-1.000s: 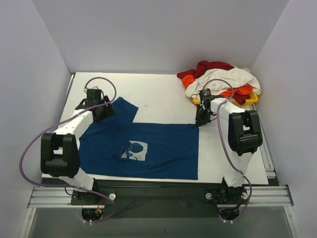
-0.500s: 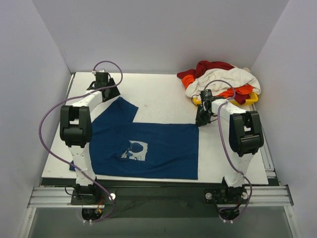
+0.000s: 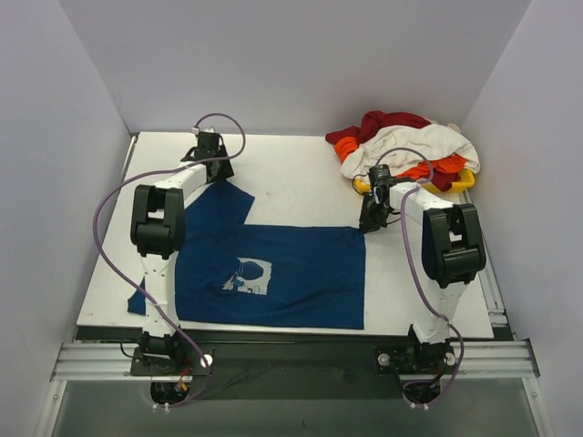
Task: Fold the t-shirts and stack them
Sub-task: Grap the side of the flattened tshirt furthest away from the robot with both arms
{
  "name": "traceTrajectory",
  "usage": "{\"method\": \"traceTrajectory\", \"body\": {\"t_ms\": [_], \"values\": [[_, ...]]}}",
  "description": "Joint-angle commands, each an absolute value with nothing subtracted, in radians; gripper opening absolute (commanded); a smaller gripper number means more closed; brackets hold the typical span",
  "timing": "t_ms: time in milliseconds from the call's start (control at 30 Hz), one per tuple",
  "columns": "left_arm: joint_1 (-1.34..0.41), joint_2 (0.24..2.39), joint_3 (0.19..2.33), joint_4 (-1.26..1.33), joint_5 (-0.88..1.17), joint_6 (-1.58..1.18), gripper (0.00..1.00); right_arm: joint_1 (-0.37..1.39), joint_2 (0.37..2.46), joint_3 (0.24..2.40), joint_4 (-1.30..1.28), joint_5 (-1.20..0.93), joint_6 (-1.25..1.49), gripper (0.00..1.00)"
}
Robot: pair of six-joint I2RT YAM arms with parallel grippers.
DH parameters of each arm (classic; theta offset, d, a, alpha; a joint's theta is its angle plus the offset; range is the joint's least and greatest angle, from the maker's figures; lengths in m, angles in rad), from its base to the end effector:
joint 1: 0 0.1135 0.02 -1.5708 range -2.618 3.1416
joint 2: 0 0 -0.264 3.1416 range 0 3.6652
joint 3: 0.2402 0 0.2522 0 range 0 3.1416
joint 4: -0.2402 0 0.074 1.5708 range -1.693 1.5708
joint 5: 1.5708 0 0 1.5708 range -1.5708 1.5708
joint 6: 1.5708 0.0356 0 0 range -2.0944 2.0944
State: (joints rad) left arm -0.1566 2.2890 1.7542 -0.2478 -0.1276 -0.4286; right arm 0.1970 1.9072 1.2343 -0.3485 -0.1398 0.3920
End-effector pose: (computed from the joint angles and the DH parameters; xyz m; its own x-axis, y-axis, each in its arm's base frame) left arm 0.5070 -0.0755 0.1620 -0.6607 -0.3130 -0.6822 -0.2298 0.9496 -0.2131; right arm 0.3846 0.0818 0.1638 -0.8742 0.2113 -0.4372 0.0745 0.9480 0.3093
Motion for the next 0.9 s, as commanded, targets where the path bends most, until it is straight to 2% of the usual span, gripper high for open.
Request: {"method": "traceTrajectory", "body": {"t_ms": [0, 100, 600, 700, 767, 833, 867], "values": [[-0.167, 2.289, 1.815, -0.282, -0.204, -0.394, 0.56, 0.202, 1.888, 1.220, -0.410, -0.153, 0.396, 0.00], [-0.167, 2.304, 1.848, -0.320, -0.235, -0.413, 0.51, 0.204, 1.893, 1.224, -0.410, -0.156, 0.399, 0.00], [-0.192, 2.393, 1.971, -0.517, -0.256, -0.422, 0.46, 0.202, 1.891, 1.233, -0.416, -0.175, 0.410, 0.00], [-0.192, 2.410, 1.993, -0.529, -0.249, -0.420, 0.36, 0.202, 1.890, 1.232, -0.416, -0.175, 0.408, 0.00], [-0.190, 2.408, 1.999, -0.531, -0.249, -0.419, 0.25, 0.201, 1.885, 1.232, -0.416, -0.172, 0.408, 0.00], [-0.190, 2.405, 2.002, -0.531, -0.247, -0.416, 0.20, 0.201, 1.884, 1.232, -0.417, -0.172, 0.410, 0.00], [-0.190, 2.401, 2.005, -0.534, -0.248, -0.411, 0.13, 0.201, 1.884, 1.232, -0.416, -0.175, 0.408, 0.00]]}}
